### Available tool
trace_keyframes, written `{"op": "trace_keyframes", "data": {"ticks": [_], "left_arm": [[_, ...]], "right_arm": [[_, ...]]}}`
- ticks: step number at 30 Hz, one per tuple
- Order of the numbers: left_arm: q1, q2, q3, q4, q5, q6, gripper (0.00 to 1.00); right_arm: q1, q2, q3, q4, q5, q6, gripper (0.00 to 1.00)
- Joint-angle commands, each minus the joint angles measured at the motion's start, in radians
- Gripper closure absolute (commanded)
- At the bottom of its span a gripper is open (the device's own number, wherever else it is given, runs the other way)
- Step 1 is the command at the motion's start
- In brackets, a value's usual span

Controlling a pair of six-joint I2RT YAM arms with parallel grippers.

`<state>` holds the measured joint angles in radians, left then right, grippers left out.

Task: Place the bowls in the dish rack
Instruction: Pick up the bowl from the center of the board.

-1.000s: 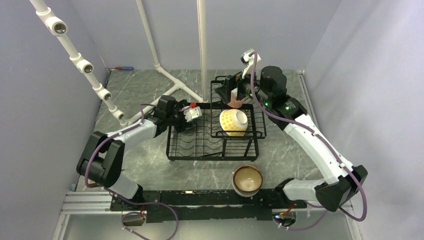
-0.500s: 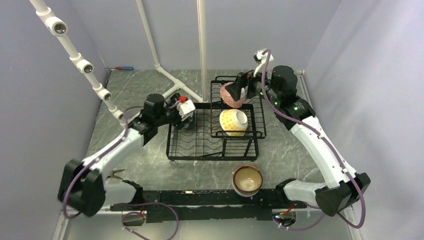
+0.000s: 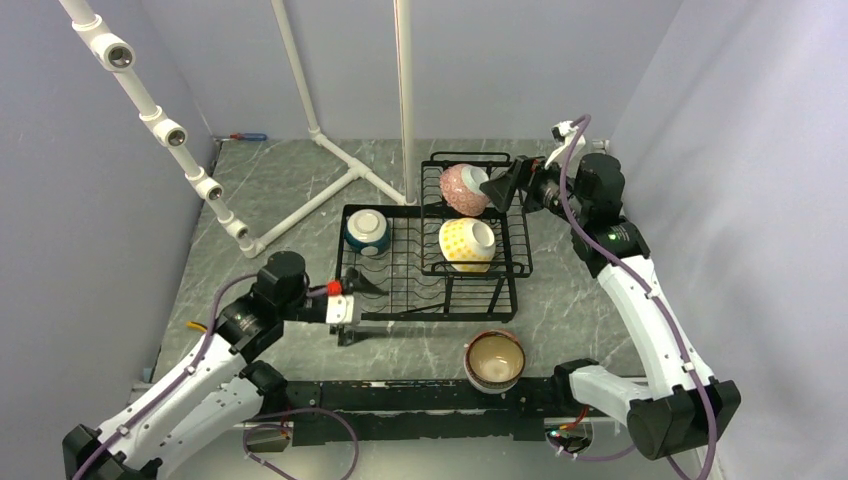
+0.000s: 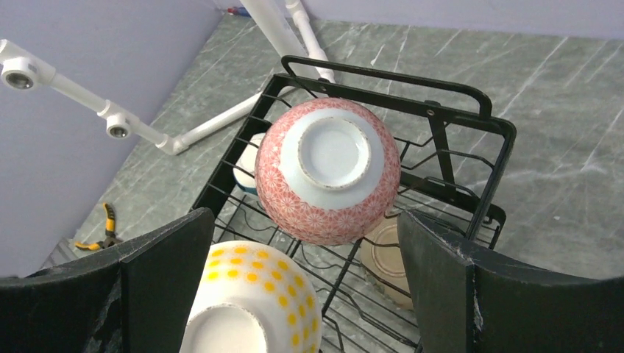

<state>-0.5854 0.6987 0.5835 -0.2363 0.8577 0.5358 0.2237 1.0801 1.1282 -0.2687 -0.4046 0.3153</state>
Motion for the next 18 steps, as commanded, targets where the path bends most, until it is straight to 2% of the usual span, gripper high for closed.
{"op": "trace_keyframes", "data": {"ticks": [1, 5, 11, 15, 18], "left_arm": [[-0.108, -0.007, -0.032, -0.079, 0.129, 0.075, 0.22], [-0.274, 0.083, -0.017, -0.039, 0.034, 0.122, 0.22], [-0.576, 0.345, 0.114, 0.033, -0.305, 0.21, 0.27], [-0.657, 0.47, 0.194, 0.137, -0.412, 0.154, 0.28], [-0.712, 0.567, 0.309, 0.093, -0.471, 0.11, 0.3]], "right_arm": [[-0.035, -0.032, -0.021, 0.074, -0.056, 0.056, 0.0], [-0.055, -0.039, -0.03, 0.067, -0.054, 0.054, 0.0], [-0.067, -0.043, -0.024, 0.052, -0.056, 0.049, 0.0], [-0.068, -0.046, -0.021, 0.042, -0.067, 0.046, 0.0], [-0.069, -0.053, -0.022, 0.026, -0.061, 0.035, 0.0]]}}
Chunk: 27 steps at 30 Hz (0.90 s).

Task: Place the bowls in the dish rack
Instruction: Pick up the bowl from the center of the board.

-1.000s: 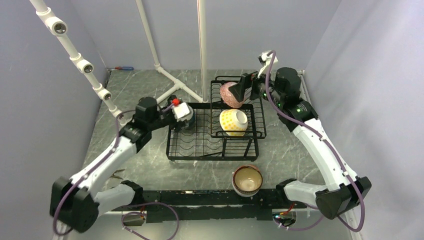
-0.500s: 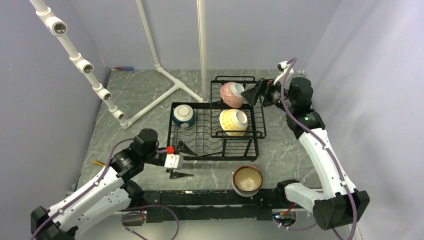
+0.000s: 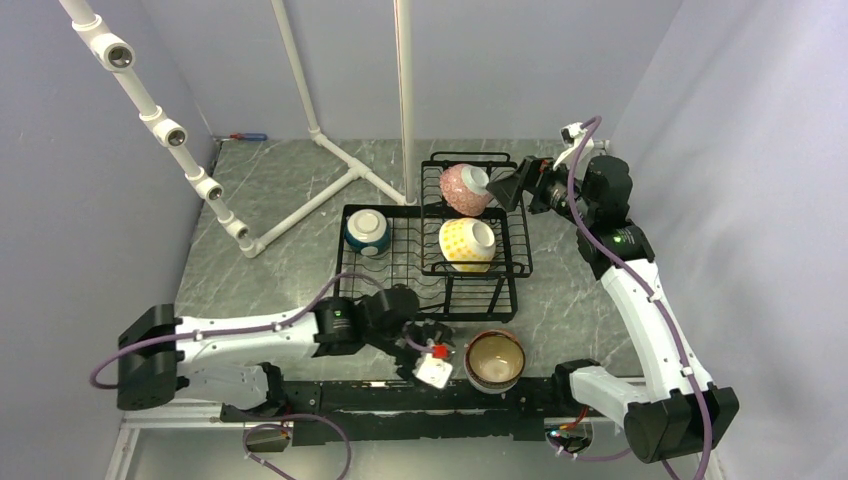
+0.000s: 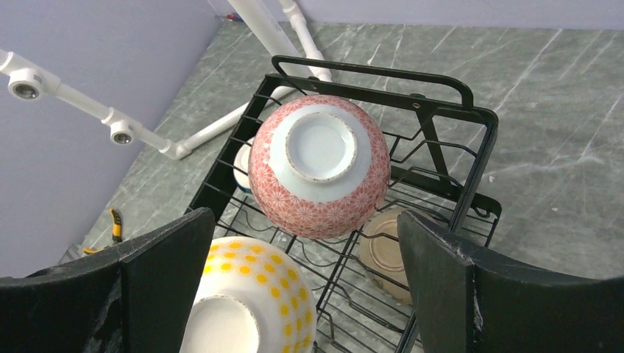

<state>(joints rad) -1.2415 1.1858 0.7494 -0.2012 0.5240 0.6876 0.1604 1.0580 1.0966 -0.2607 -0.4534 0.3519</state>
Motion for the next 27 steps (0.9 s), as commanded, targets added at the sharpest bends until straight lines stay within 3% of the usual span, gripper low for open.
{"op": "trace_keyframes", "data": {"ticks": [1, 9, 15, 21, 27], "left_arm": [[-0.073, 0.112, 0.178, 0.032, -0.149, -0.043, 0.31], [-0.178, 0.274, 0.3, 0.005, -0.211, -0.003, 0.32], [-0.214, 0.406, 0.37, -0.019, -0.229, 0.031, 0.4], [-0.226, 0.469, 0.407, -0.024, -0.259, 0.082, 0.65], [-0.232, 0.426, 0.399, -0.006, -0.206, 0.132, 0.96]], "right_arm": [[-0.005, -0.034, 0.008, 0.016, -0.01, -0.005, 0.0], [-0.007, -0.043, 0.006, -0.002, -0.003, -0.022, 0.0], [-0.007, -0.044, 0.003, -0.007, -0.004, -0.025, 0.0], [-0.007, -0.047, 0.009, -0.017, -0.001, -0.03, 0.0], [-0.009, -0.051, 0.027, -0.03, -0.001, -0.035, 0.0]]}}
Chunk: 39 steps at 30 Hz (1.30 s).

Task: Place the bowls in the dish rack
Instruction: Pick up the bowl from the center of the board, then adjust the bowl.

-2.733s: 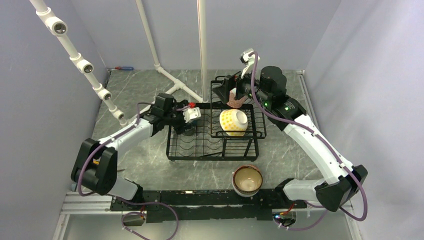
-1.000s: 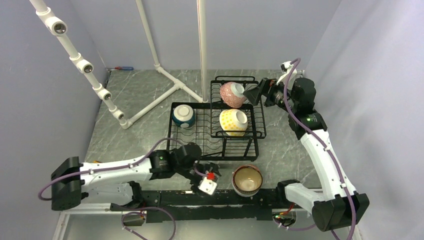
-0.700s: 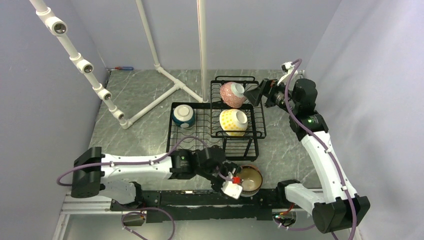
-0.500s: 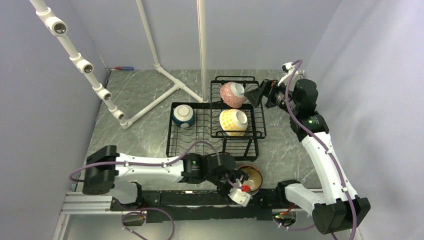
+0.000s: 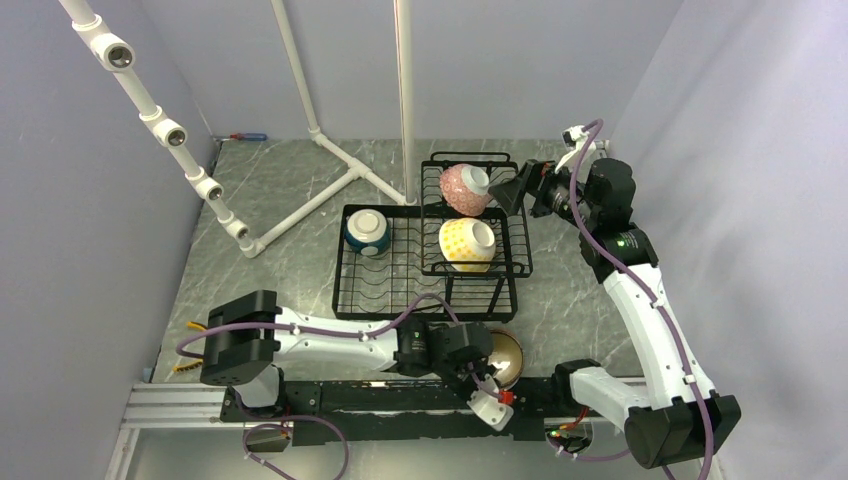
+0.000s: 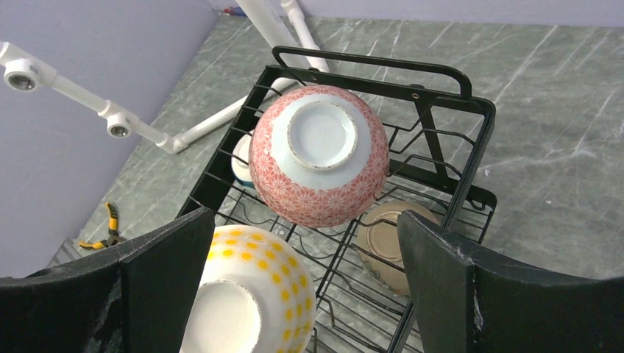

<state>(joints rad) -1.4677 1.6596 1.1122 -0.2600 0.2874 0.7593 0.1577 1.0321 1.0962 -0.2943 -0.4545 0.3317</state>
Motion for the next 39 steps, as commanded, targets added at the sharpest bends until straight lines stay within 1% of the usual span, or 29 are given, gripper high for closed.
{"op": "trace_keyframes", "data": {"ticks": [1, 4, 8, 12, 14, 20, 23, 26, 29, 33, 37, 39], "left_arm": [[-0.006, -0.063, 0.029, 0.062, 0.039, 0.059, 0.97], [-0.008, -0.111, 0.009, 0.095, 0.069, 0.055, 0.97], [-0.009, -0.184, 0.002, 0.097, 0.139, 0.067, 0.97], [-0.009, -0.291, -0.015, 0.081, 0.253, 0.123, 0.97], [-0.009, -0.335, -0.008, 0.066, 0.283, 0.146, 0.97], [-0.003, -0.407, 0.126, -0.077, 0.319, 0.192, 0.97], [0.029, -0.429, 0.208, -0.139, 0.342, 0.181, 0.97], [0.11, -0.44, 0.301, -0.233, 0.419, 0.185, 0.97], [0.242, -0.458, 0.357, -0.307, 0.52, 0.197, 0.97], [0.468, -0.462, 0.412, -0.429, 0.69, 0.248, 0.97], [0.658, -0.448, 0.455, -0.56, 0.775, 0.346, 0.97], [0.764, -0.438, 0.472, -0.623, 0.842, 0.398, 0.97]], "right_arm": [[-0.006, -0.026, 0.03, 0.0, -0.002, -0.017, 0.0], [-0.006, -0.034, 0.04, 0.005, -0.017, -0.029, 0.0], [-0.006, -0.056, 0.045, 0.031, -0.055, -0.047, 0.0], [-0.005, -0.08, 0.047, 0.067, -0.098, -0.069, 0.0], [-0.005, -0.097, 0.036, 0.1, -0.133, -0.092, 0.0], [-0.004, -0.176, 0.007, 0.211, -0.195, -0.154, 0.0], [-0.004, -0.217, -0.011, 0.288, -0.227, -0.182, 0.0], [-0.003, -0.259, -0.02, 0.396, -0.261, -0.195, 0.0], [-0.003, -0.282, -0.017, 0.475, -0.292, -0.206, 0.0], [-0.004, -0.283, 0.007, 0.54, -0.34, -0.234, 0.0], [-0.004, -0.248, 0.022, 0.596, -0.457, -0.246, 0.0], [-0.003, -0.224, 0.025, 0.628, -0.53, -0.252, 0.0]]}}
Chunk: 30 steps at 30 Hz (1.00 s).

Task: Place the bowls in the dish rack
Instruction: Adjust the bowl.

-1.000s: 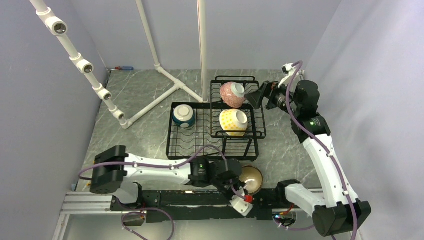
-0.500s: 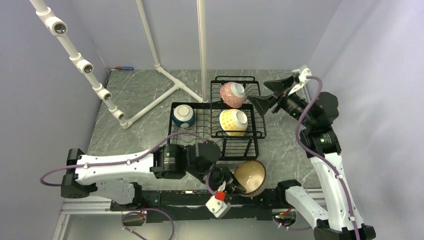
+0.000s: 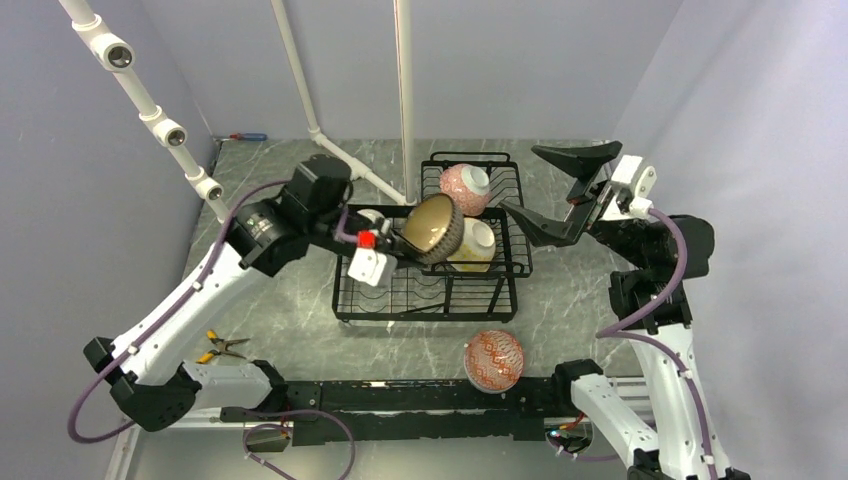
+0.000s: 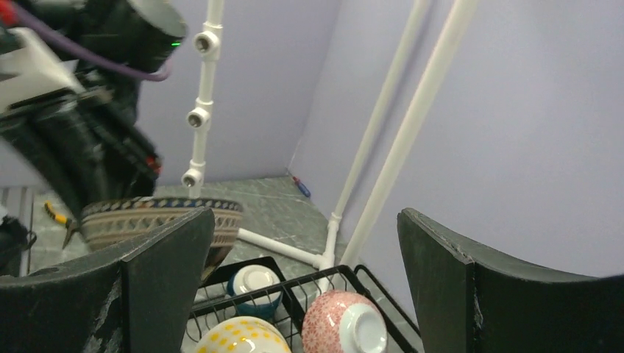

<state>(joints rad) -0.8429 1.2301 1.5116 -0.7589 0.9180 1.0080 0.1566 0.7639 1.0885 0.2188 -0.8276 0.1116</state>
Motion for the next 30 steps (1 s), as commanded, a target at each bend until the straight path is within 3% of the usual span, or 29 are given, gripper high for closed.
{"op": "trace_keyframes", "data": {"ticks": [1, 6, 14, 21, 26, 30], "left_arm": [[0.196, -0.005, 0.074, -0.153, 0.244, 0.176, 0.97], [0.413, 0.0, 0.069, -0.286, 0.338, 0.332, 0.97], [0.487, 0.081, 0.183, -0.5, 0.28, 0.541, 0.97], [0.489, 0.077, 0.199, -0.597, 0.129, 0.55, 0.97], [0.489, 0.041, 0.176, -0.643, 0.038, 0.516, 0.97], [0.488, 0.005, 0.129, -0.648, -0.005, 0.496, 0.97]], "right_arm": [[-0.001, 0.062, 0.041, 0.117, -0.204, -0.042, 0.0], [0.037, 0.138, 0.137, -0.105, -0.296, -0.263, 0.01], [0.316, 0.377, 0.403, -0.57, -0.176, -0.788, 0.01], [0.432, 0.521, 0.509, -0.703, -0.161, -1.073, 0.01], [0.573, 0.629, 0.574, -0.845, 0.023, -1.235, 0.01], [0.676, 0.639, 0.477, -0.764, 0.153, -1.279, 0.01]]}}
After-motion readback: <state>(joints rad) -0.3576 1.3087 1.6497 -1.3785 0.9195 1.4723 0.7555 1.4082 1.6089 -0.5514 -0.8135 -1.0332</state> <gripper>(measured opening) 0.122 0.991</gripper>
